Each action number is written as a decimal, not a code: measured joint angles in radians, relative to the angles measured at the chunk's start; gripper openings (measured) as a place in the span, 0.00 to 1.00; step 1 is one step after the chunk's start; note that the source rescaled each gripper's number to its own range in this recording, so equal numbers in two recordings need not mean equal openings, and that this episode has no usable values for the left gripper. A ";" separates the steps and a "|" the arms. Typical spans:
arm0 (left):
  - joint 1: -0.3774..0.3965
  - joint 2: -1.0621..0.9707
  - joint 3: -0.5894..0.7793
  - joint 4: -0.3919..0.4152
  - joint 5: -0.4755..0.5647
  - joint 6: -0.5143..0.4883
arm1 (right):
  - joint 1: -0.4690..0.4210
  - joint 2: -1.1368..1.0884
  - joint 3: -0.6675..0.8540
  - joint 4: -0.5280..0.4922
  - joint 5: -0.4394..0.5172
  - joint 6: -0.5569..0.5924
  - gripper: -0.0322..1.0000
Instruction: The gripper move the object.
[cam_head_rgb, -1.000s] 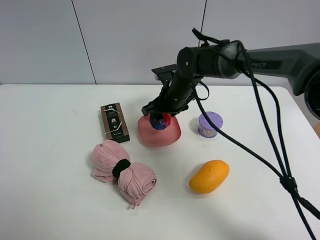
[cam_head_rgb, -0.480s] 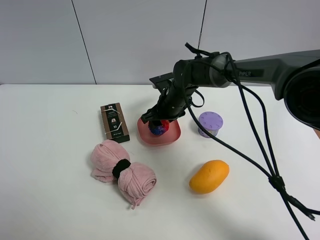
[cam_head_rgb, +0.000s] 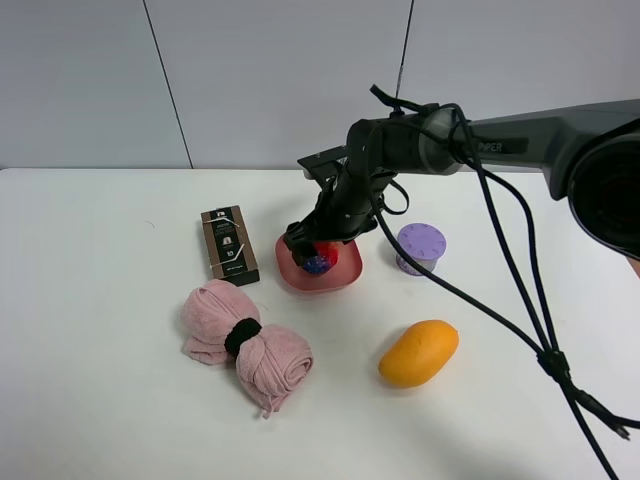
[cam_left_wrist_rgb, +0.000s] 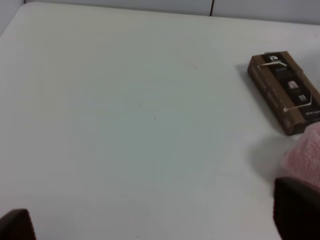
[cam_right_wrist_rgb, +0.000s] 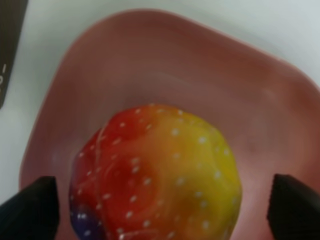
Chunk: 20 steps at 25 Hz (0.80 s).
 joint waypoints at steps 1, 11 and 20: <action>0.000 0.000 0.000 0.000 0.000 0.000 | 0.000 -0.007 0.000 0.004 0.002 0.003 0.76; 0.000 0.000 0.000 0.000 0.000 0.000 | 0.000 -0.443 0.000 0.029 0.027 0.005 0.85; 0.000 0.000 0.000 0.000 0.000 0.000 | 0.000 -0.899 0.000 -0.127 0.108 0.043 0.85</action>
